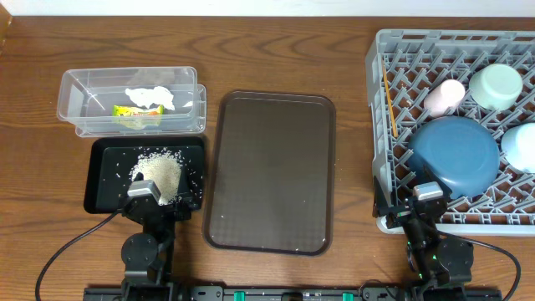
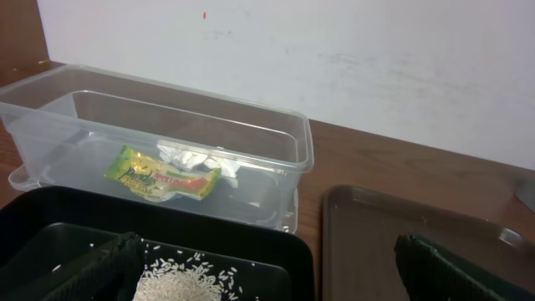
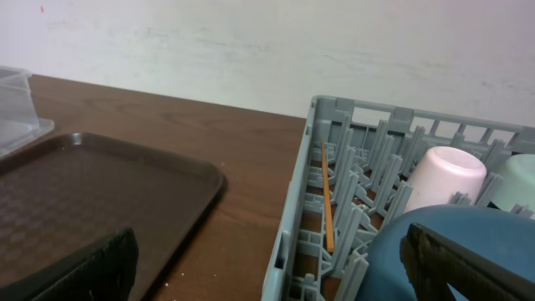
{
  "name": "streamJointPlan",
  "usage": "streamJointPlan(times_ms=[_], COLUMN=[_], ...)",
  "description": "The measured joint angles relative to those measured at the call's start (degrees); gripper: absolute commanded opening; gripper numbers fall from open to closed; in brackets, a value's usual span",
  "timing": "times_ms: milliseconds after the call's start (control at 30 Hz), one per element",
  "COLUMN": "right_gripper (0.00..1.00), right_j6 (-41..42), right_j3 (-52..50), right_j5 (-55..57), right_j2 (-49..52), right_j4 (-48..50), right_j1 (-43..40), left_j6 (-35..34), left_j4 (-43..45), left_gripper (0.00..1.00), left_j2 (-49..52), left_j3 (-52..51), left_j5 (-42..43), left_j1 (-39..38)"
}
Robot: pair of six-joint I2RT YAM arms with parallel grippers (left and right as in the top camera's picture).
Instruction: Sort waste into correct bins and load items into the dishwasher rack
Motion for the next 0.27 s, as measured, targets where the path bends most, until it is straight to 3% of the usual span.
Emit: streamJointPlan(times_ms=[267], right_gripper=[0.99], right_j6=[0.0], right_j3=[0.0], right_j5=[0.0], right_j2=[0.0], right_j4=[0.0], right_j1=[0.0], left_j6=[0.0], left_j4=[0.0], left_gripper=[0.98], left_j2=[0.0], left_j3=[0.0], left_j5=[0.0], left_j1=[0.0])
